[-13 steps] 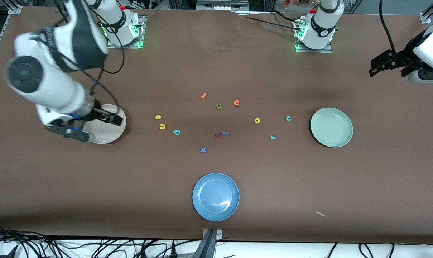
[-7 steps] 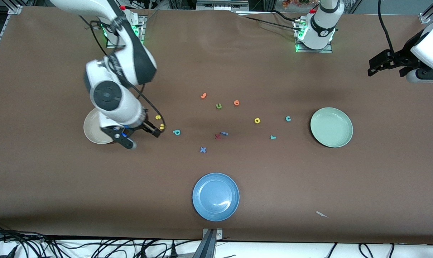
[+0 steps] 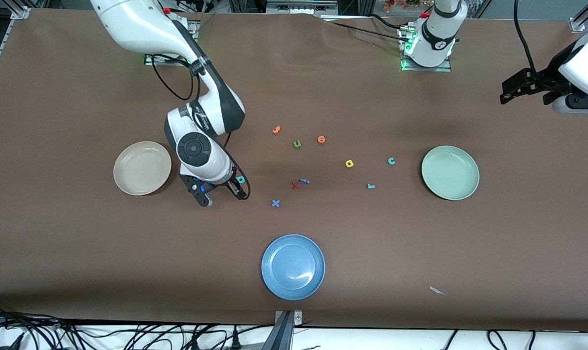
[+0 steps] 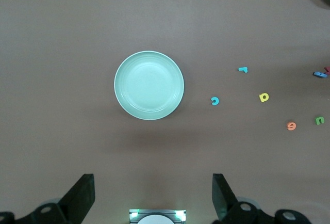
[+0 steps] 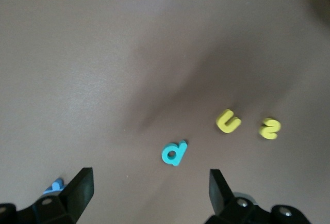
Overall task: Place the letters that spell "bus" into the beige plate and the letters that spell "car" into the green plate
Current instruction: 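Reach the right gripper over the cyan letter d, then grasp the cyan d with the right gripper while the left gripper reaches the c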
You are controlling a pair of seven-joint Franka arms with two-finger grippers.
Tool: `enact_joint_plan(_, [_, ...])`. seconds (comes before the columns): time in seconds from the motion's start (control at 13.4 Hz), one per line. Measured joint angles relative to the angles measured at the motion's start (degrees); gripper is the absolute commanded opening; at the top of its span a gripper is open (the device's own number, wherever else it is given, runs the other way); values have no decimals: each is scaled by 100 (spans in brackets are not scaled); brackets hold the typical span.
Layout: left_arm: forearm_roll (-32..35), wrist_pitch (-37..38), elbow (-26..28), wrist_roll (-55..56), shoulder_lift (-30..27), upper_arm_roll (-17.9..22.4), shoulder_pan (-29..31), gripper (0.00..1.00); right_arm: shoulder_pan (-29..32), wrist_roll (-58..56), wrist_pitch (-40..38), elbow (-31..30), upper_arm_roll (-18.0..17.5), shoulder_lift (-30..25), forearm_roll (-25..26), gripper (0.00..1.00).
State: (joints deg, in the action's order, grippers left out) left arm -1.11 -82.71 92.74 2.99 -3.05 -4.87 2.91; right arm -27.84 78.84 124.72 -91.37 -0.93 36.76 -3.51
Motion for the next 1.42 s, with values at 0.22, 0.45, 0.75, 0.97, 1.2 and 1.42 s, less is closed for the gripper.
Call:
enact_joint_plan(0.22, [0,0,0,0,15,18,9,100,-70,18,666,-454,-1,32,-31,99])
enact_joint_plan(0.45, [0,0,11,0,27,38,26,100,-140,53,897,-744,-1,32,-33,88])
enact_joint_plan(0.75, [0,-78,30,-4,163,20,8,100,-144,63,1045,-939,1,31,-35,78])
enact_joint_plan(0.97, [1,-381,51,-4,308,0,-17,100,-172,72,1511,-1192,0,32,-36,77])
enact_joint_plan(1.2, [0,-414,247,-6,524,-13,-88,100,-233,104,1679,-1310,0,32,-38,75])
enact_joint_plan(1.42, [0,-655,417,4,778,-30,-273,100,-301,148,1710,-1338,0,47,-38,72])
